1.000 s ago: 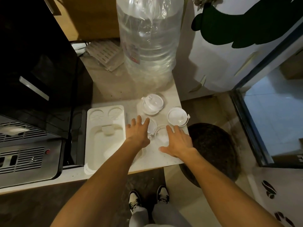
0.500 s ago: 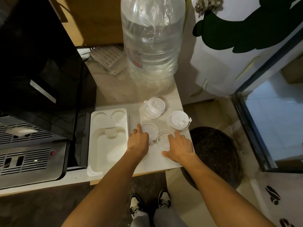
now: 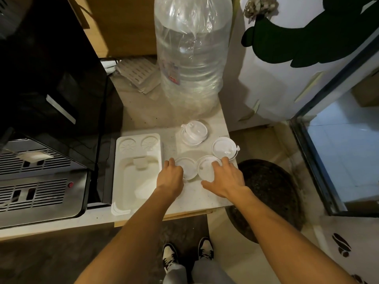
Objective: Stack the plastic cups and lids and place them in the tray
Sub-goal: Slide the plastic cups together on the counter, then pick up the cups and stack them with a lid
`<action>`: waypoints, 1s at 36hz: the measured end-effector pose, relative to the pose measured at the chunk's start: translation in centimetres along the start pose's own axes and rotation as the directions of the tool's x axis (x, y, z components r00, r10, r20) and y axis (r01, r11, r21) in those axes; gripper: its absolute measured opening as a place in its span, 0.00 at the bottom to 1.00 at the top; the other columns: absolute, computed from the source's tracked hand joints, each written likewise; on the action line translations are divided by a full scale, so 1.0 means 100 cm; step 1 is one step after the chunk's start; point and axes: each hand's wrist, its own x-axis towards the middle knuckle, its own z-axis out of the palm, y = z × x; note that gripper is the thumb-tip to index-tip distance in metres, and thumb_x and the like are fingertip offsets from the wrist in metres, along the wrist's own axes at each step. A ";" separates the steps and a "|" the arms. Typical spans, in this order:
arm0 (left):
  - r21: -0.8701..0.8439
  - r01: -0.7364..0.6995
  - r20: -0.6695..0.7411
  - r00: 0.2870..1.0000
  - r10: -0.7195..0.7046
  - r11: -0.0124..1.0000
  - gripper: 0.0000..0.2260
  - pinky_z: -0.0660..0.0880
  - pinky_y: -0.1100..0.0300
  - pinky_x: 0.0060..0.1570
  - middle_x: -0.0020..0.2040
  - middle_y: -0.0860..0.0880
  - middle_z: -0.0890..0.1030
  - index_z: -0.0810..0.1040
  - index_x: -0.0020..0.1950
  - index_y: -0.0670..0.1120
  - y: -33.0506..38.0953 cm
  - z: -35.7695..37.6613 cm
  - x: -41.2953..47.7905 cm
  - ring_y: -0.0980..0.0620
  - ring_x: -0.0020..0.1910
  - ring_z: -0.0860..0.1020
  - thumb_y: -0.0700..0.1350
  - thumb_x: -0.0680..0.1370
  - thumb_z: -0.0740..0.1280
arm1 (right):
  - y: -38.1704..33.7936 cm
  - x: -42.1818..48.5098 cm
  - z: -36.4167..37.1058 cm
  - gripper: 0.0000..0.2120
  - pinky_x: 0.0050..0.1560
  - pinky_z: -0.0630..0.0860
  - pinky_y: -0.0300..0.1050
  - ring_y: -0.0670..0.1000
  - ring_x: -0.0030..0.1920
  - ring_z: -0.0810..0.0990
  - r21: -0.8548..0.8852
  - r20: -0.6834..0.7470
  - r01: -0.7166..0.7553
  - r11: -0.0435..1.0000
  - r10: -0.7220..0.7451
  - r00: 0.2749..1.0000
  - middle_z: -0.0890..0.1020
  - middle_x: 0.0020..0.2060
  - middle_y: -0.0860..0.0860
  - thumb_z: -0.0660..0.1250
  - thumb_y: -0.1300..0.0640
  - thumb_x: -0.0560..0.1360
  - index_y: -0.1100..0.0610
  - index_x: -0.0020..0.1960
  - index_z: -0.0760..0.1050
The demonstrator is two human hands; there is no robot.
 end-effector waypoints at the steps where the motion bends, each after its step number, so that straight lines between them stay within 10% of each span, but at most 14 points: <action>1: -0.007 -0.004 -0.003 1.000 0.004 1.000 0.14 0.74 0.53 0.67 0.71 0.43 0.70 0.77 0.66 0.42 -0.001 0.000 -0.001 0.44 0.67 0.70 0.41 0.80 0.67 | 0.000 0.000 0.000 0.35 0.54 0.76 0.51 0.56 0.60 0.73 0.005 -0.005 0.004 1.000 -0.004 1.000 0.67 0.65 0.56 0.65 0.34 0.72 0.54 0.70 0.66; 18: -0.321 -0.027 -0.049 0.999 0.012 0.947 0.04 0.77 0.62 0.54 0.58 0.47 0.79 0.83 0.52 0.44 0.004 0.014 -0.009 0.48 0.51 0.79 0.40 0.78 0.70 | -0.014 0.009 0.009 0.35 0.64 0.72 0.52 0.55 0.68 0.71 0.407 0.111 -0.038 0.913 -0.008 0.994 0.67 0.72 0.50 0.68 0.36 0.72 0.46 0.74 0.63; 36: -0.756 0.293 0.174 0.952 -0.251 0.586 0.11 0.78 0.61 0.41 0.51 0.46 0.80 0.73 0.55 0.47 0.016 0.015 -0.012 0.48 0.48 0.79 0.35 0.77 0.69 | -0.018 0.013 0.003 0.38 0.62 0.73 0.50 0.54 0.66 0.74 0.466 0.163 -0.053 0.883 -0.026 0.986 0.72 0.70 0.50 0.70 0.36 0.71 0.46 0.75 0.61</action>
